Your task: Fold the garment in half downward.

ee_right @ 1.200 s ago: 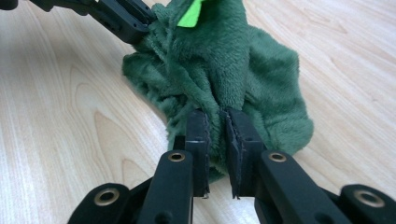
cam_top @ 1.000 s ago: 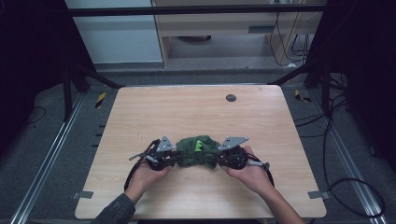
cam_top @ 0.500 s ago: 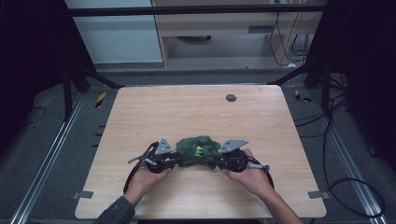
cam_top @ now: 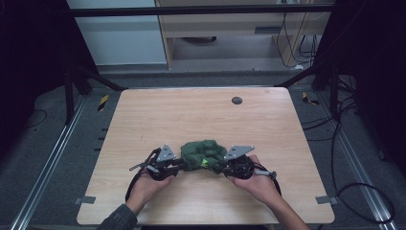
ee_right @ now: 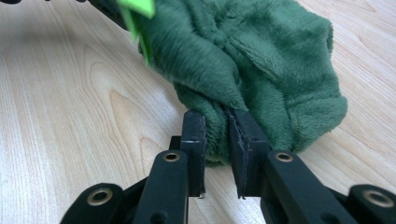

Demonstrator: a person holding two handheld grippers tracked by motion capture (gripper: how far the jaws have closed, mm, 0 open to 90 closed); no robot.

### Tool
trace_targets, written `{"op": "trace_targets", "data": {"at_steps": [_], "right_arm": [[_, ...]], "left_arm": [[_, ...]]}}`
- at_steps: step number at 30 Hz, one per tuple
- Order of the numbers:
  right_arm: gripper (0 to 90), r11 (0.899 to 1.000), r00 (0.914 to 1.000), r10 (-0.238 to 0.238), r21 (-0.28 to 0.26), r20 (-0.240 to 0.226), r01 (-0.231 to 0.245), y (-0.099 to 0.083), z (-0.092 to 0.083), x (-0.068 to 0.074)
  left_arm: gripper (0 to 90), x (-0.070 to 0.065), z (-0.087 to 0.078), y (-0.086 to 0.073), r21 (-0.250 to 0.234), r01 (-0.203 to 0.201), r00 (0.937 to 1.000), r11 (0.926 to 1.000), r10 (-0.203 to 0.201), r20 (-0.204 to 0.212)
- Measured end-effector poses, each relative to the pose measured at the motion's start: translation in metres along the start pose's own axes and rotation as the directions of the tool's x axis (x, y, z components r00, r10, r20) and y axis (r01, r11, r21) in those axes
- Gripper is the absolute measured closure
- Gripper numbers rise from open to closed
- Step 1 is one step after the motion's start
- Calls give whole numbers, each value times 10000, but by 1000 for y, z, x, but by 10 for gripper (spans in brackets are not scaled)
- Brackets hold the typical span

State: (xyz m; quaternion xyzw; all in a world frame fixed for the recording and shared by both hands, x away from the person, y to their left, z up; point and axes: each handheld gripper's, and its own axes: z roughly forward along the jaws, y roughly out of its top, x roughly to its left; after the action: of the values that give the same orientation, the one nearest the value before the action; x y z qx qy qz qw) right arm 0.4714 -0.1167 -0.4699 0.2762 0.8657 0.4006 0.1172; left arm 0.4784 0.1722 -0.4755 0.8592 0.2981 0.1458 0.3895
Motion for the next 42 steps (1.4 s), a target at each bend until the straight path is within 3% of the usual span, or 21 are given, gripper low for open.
{"op": "trace_targets", "data": {"at_steps": [31,42], "right_arm": [[679,9999,9999,-111,-121,-108,110,1,-3,11],[659,9998,9998,-118,-133,-156,116,2,-4,14]], "left_arm": [[741,-9,-9,2,-233,-148,9998,9996,151,116],[738,-13,-11,0,-107,-234,9995,9997,237,225]]}}
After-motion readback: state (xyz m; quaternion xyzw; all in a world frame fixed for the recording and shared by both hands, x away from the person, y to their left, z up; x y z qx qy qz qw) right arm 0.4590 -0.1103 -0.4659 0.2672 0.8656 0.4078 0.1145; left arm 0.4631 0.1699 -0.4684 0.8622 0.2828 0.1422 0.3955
